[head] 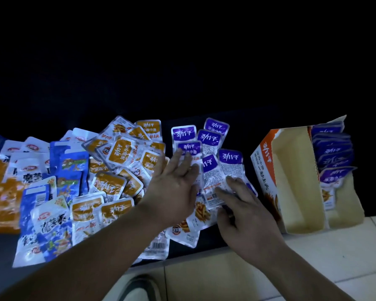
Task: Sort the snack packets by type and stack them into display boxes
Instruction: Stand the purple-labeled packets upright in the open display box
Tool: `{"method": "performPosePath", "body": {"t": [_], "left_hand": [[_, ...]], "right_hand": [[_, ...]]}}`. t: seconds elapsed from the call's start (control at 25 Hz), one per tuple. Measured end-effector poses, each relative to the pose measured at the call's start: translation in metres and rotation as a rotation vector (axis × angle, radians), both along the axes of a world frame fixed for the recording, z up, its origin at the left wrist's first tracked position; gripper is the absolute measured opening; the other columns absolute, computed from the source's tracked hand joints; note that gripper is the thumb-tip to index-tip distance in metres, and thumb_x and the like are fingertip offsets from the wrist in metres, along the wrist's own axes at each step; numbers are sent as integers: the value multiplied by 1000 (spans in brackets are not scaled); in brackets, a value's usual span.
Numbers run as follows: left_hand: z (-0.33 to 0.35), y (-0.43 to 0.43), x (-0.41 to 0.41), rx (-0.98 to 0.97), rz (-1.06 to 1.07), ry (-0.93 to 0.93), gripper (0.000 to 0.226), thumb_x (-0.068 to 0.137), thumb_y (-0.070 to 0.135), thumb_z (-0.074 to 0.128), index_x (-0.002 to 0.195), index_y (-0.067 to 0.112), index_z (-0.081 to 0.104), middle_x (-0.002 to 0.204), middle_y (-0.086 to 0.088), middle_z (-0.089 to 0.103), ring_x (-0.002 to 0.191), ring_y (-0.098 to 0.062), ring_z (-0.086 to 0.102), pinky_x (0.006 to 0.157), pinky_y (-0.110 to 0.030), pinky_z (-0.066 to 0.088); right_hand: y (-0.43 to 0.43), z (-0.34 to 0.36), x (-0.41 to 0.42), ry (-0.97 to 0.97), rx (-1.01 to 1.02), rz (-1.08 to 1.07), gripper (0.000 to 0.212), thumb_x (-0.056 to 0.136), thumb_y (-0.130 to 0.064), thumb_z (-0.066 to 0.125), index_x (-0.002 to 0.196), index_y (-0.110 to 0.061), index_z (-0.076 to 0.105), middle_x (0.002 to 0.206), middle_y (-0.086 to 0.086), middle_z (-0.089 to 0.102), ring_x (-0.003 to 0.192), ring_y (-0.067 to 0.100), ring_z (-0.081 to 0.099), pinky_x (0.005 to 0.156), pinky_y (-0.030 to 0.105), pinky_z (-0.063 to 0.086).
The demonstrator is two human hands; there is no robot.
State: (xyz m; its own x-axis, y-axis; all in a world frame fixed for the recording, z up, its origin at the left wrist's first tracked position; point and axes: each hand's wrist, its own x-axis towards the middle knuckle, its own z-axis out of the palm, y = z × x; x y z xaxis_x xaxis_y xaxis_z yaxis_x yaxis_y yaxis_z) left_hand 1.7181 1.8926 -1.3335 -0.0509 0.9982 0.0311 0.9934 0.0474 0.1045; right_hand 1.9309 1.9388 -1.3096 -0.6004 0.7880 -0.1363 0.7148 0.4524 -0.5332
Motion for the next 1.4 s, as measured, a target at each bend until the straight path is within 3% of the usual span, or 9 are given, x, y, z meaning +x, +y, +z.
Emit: {"method": "performPosePath", "body": {"t": [0.32, 0.56, 0.76, 0.88, 0.96, 1.04, 1.24, 1.32, 1.4], "left_hand": [[-8, -37, 35, 107, -23, -234, 47, 99, 34, 51, 143, 18, 59, 160, -10, 44, 146, -37, 42, 115, -60, 39], [5, -24, 43, 189, 134, -288, 46, 84, 56, 61, 104, 16, 71, 131, -6, 65, 115, -33, 63, 96, -47, 53], [2, -26, 52, 155, 194, -406, 46, 83, 52, 65, 114, 18, 65, 132, -4, 63, 128, -30, 58, 102, -48, 52], [2, -31, 53, 219, 205, -543, 54, 81, 55, 69, 118, 16, 67, 138, -2, 63, 137, -19, 51, 108, -48, 50], [8, -32, 51, 236, 234, -654, 61, 79, 59, 73, 123, 17, 66, 140, 2, 62, 135, -15, 54, 105, -46, 52], [21, -33, 51, 206, 291, -830, 63, 76, 59, 76, 127, 24, 65, 135, 10, 65, 127, -8, 60, 100, -40, 54], [42, -23, 48, 187, 516, -1251, 33, 90, 11, 74, 117, 25, 63, 109, 8, 75, 104, -14, 73, 87, -43, 61], [54, -24, 48, 242, 571, -1310, 34, 93, -8, 65, 114, 19, 61, 104, 9, 76, 100, -10, 73, 79, -29, 61], [70, -26, 51, 273, 605, -1390, 37, 92, -12, 64, 114, 17, 60, 102, 11, 77, 95, -8, 74, 75, -23, 59]], "right_hand": [[10, 17, -1, 65, -144, -21, 60, 98, -25, 53, 156, -36, 38, 146, -24, 40, 135, -2, 32, 100, 21, 33], [13, 22, -18, 88, -17, -307, 46, 95, -22, 61, 140, -24, 52, 130, 0, 53, 127, 21, 47, 93, 29, 40], [8, 35, -41, 339, -294, -365, 48, 87, -16, 53, 129, -40, 55, 110, -17, 67, 105, 3, 63, 81, 23, 54], [8, 42, -41, 509, -380, -460, 61, 95, 0, 53, 129, -50, 48, 101, -35, 65, 104, -15, 60, 76, 2, 48], [13, 46, -43, 573, -509, -507, 61, 97, 4, 51, 137, -41, 51, 106, -24, 66, 103, -12, 61, 71, 5, 52], [16, 49, -48, 620, -659, -504, 47, 98, 3, 51, 117, -38, 67, 109, -10, 69, 99, 2, 69, 63, 19, 59], [8, 53, -48, 769, -915, -454, 33, 104, -8, 53, 121, -28, 72, 123, -4, 71, 106, 10, 71, 73, 26, 60], [3, 51, -46, 750, -844, -421, 26, 103, -15, 58, 115, -31, 75, 125, -7, 69, 112, 10, 69, 85, 31, 60], [1, 58, -45, 739, -722, -512, 22, 96, -24, 70, 113, -37, 71, 114, -14, 70, 100, 1, 69, 76, 23, 59]]}}
